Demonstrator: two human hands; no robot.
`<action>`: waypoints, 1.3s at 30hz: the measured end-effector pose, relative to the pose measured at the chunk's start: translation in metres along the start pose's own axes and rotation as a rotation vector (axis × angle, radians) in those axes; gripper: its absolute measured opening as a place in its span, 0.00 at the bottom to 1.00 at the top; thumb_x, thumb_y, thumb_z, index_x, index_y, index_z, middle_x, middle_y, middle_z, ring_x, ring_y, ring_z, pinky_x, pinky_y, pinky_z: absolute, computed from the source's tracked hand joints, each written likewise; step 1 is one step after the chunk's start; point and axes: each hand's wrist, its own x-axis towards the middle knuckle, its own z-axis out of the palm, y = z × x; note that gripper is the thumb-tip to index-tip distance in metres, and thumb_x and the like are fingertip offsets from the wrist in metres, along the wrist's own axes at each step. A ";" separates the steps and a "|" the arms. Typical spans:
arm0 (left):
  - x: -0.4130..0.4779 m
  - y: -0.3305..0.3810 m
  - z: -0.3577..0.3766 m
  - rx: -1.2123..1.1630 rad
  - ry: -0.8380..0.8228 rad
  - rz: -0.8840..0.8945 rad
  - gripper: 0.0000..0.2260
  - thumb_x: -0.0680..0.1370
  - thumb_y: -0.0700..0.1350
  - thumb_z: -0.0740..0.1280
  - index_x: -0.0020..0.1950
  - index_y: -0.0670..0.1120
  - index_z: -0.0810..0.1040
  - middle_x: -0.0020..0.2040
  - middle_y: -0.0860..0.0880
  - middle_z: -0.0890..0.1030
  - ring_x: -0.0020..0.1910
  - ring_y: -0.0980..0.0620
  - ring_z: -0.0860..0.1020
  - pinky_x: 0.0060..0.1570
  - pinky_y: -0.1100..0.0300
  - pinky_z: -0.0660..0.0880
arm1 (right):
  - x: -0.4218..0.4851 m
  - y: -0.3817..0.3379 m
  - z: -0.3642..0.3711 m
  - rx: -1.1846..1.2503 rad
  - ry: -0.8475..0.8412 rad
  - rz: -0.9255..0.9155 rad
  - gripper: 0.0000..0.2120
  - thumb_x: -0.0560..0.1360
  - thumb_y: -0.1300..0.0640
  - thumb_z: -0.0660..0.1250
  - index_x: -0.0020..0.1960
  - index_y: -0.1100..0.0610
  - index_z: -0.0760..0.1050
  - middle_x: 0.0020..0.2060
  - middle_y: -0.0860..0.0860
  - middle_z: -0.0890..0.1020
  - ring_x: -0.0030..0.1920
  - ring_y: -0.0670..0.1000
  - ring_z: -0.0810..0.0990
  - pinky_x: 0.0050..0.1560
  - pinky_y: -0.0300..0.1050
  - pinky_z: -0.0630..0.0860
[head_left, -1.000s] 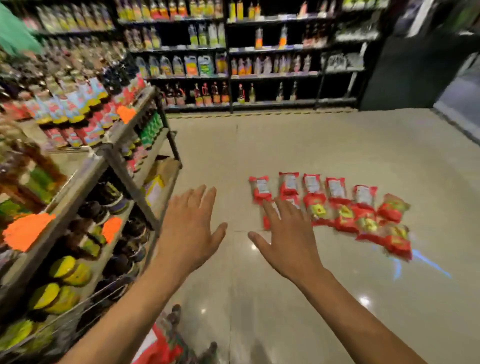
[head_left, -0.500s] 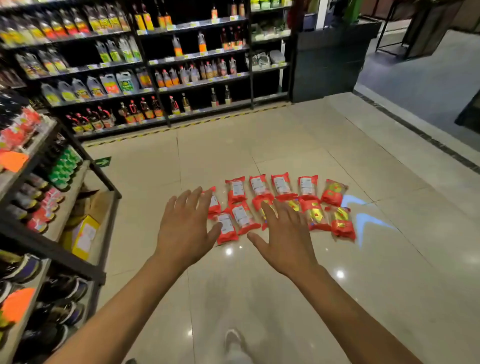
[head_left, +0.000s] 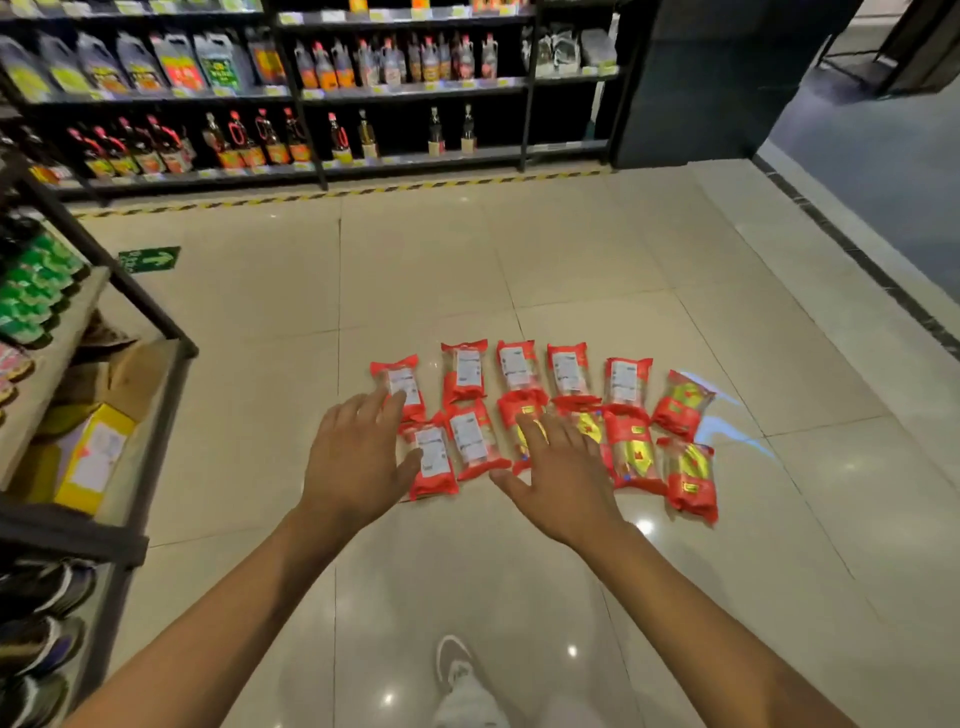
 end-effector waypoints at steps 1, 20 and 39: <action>0.020 -0.005 0.009 -0.005 -0.029 -0.006 0.32 0.73 0.61 0.60 0.71 0.42 0.74 0.68 0.39 0.78 0.64 0.36 0.78 0.63 0.41 0.74 | 0.023 0.004 0.003 0.008 -0.027 0.003 0.37 0.79 0.32 0.55 0.82 0.49 0.53 0.81 0.52 0.57 0.80 0.56 0.54 0.77 0.54 0.53; 0.325 -0.099 0.387 -0.051 -0.520 -0.306 0.34 0.76 0.59 0.64 0.78 0.42 0.66 0.74 0.40 0.72 0.70 0.36 0.71 0.69 0.42 0.67 | 0.466 0.144 0.283 -0.079 -0.508 0.068 0.37 0.78 0.34 0.58 0.80 0.53 0.56 0.76 0.56 0.67 0.74 0.60 0.66 0.70 0.57 0.66; 0.360 -0.195 0.877 -1.276 -0.375 -1.261 0.27 0.62 0.45 0.84 0.58 0.42 0.82 0.50 0.44 0.88 0.44 0.47 0.88 0.45 0.52 0.84 | 0.655 0.315 0.714 0.762 -0.518 0.451 0.26 0.64 0.65 0.81 0.60 0.65 0.78 0.47 0.55 0.87 0.43 0.50 0.88 0.51 0.53 0.84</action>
